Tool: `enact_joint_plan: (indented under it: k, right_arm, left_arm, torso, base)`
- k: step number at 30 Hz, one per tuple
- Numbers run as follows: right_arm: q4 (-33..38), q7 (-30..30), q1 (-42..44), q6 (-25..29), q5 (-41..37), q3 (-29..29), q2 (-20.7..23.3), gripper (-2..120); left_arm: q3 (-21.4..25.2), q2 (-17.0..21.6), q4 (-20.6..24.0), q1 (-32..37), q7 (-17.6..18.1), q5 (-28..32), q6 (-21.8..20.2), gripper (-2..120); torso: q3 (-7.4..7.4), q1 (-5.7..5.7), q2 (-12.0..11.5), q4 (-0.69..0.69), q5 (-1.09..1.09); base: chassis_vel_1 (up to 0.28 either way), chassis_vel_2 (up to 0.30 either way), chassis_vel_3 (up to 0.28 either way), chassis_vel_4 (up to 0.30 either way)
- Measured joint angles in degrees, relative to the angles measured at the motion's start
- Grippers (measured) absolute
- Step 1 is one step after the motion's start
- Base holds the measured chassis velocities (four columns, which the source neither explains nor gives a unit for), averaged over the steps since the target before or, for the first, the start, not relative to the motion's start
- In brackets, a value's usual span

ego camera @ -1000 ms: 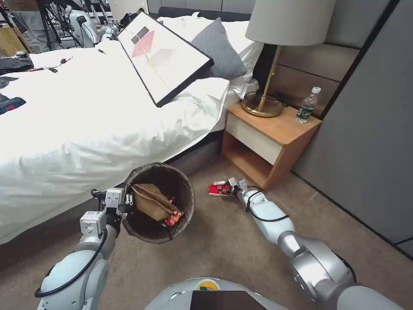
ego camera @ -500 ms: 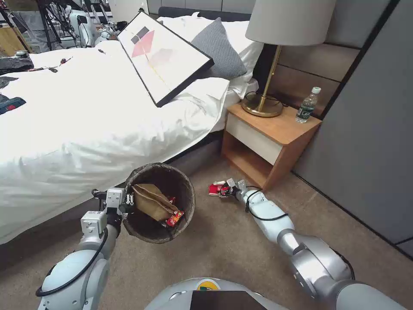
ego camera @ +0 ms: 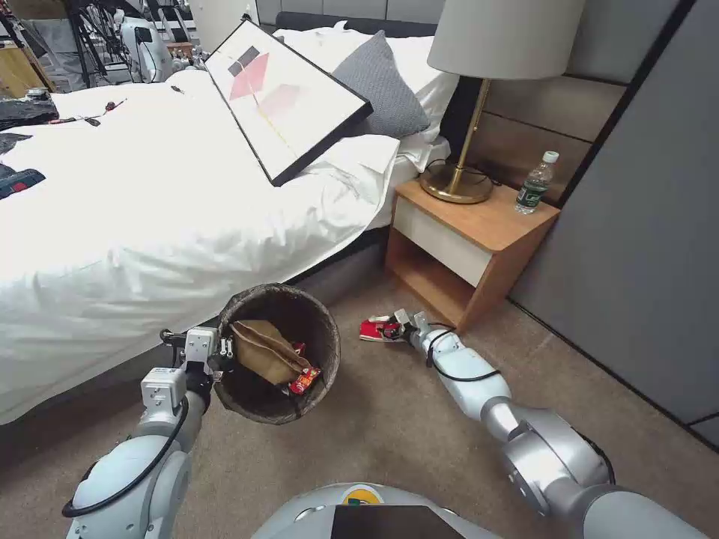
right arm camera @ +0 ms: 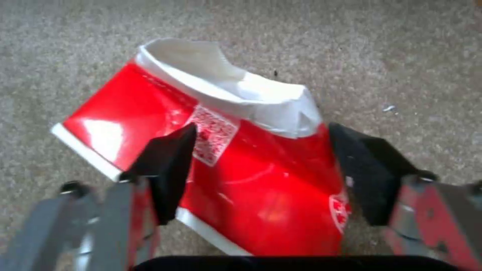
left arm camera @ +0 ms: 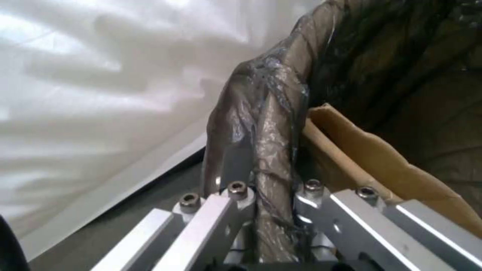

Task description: Pick up the trash bin, then pick up the garbage from the floor and place it into the trash bin.

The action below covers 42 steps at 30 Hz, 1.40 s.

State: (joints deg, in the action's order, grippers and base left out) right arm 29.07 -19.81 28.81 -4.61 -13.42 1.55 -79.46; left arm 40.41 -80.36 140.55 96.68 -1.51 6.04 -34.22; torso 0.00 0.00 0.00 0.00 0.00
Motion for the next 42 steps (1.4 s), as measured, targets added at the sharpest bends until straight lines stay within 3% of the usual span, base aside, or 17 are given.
enact_joint_plan:
  k: [18, 35, 42]
  right_arm:
    - [0.2, 0.7, 0.4, 0.0, 0.0, 0.2, 0.3, 0]
    - [0.5, 2.2, 0.8, -0.3, -0.1, 1.0, 0.5, 0]
    - [5.6, 3.6, 3.3, -0.4, 0.7, 3.5, 1.3, 0]
  left_arm:
    - [-0.4, 0.3, -0.9, -0.5, -0.1, -0.1, 0.2, 3]
    - [-0.9, 0.5, -2.1, -1.5, -0.2, -0.1, 0.2, 3]
    - [-0.8, 0.5, -1.9, -1.4, -0.2, -0.1, 0.2, 3]
  torso:
    - [0.0, 0.0, 0.0, 0.0, 0.01]
    - [0.0, 0.0, 0.0, 0.0, 0.01]
    - [0.0, 0.0, 0.0, 0.01, 0.01]
  base:
    - [0.0, 0.0, 0.0, 0.0]
    - [0.0, 0.0, 0.0, 0.0]
    - [0.0, 0.0, 0.0, 0.0]
